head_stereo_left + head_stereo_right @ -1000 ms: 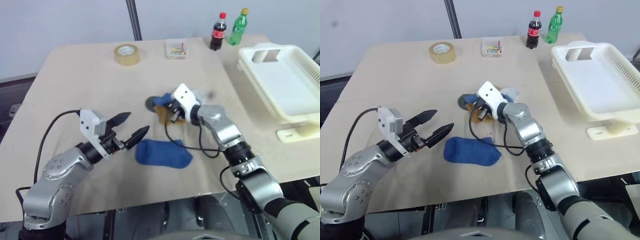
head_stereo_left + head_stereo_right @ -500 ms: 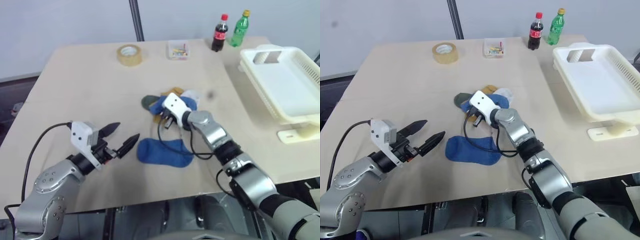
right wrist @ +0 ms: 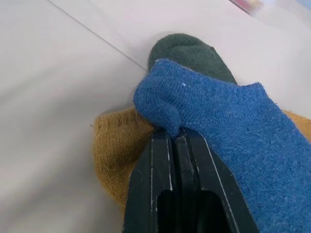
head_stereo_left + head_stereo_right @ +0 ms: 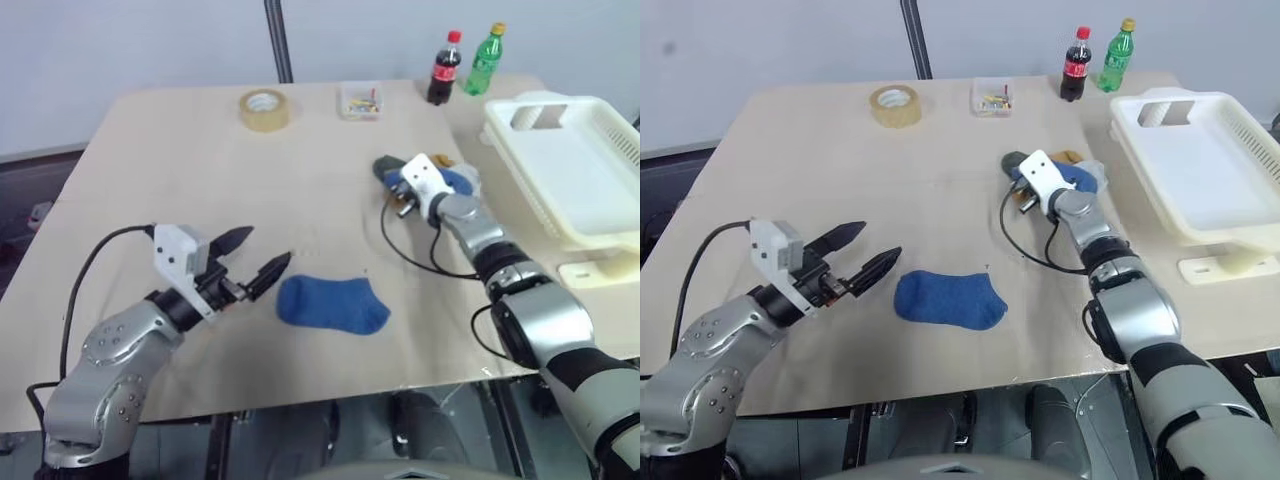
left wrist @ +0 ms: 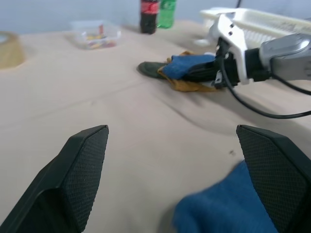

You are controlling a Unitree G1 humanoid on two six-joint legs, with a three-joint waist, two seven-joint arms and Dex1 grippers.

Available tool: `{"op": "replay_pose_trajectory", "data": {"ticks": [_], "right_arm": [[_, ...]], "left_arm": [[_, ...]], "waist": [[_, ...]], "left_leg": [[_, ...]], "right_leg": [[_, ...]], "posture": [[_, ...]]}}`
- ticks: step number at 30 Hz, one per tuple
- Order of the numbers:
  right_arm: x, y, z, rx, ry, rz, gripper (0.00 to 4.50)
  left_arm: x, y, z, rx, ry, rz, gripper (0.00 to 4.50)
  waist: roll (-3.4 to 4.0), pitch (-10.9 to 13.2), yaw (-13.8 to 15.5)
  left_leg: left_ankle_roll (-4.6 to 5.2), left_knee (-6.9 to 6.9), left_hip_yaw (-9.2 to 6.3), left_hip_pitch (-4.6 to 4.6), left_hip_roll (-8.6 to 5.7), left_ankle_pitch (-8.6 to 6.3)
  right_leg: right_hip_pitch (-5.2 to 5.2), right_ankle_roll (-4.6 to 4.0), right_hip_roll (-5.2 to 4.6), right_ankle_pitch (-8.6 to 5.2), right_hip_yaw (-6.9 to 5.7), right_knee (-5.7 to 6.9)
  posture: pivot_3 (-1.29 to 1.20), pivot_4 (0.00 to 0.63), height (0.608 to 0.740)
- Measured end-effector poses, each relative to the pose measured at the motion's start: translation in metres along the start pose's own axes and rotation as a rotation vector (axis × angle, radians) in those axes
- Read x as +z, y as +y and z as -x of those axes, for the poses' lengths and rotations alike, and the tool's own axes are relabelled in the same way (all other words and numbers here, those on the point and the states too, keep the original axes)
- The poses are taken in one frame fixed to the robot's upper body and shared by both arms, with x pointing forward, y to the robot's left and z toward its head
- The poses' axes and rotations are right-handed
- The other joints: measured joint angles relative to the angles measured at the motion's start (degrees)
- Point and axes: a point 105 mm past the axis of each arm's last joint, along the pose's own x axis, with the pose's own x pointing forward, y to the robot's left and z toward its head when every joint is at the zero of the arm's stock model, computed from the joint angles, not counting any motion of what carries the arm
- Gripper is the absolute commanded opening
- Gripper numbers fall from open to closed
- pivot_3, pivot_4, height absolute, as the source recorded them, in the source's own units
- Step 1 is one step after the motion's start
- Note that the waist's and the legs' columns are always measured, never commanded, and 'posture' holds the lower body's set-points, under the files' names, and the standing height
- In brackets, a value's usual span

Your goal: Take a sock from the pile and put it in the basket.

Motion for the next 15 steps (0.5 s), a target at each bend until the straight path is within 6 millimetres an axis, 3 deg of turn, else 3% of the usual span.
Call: {"op": "replay_pose_trajectory", "data": {"ticks": [4, 15], "right_arm": [[-0.012, -0.022, 0.010, -0.032, 0.029, 0.031, 0.06], [-0.006, -0.026, 0.013, -0.011, -0.020, 0.006, 0.06]], "left_arm": [[0.002, -0.004, -0.009, -0.041, -0.009, 0.000, 4.50], [0.004, 0.000, -0.022, -0.107, -0.032, 0.001, 4.50]], "waist": [[0.01, 0.0, -0.1], [0.03, 0.0, -0.8]], "left_leg": [[0.01, 0.00, 0.01, 0.00, 0.01, 0.00], [0.01, -0.01, 0.05, -0.03, 0.04, -0.01]], "right_leg": [[0.00, 0.05, 0.02, 0.03, 0.02, -0.02], [-0.02, 0.18, 0.06, 0.11, 0.05, -0.03]], "posture": [[0.00, 0.150, 0.740], [0.00, 0.150, 0.740]]}}
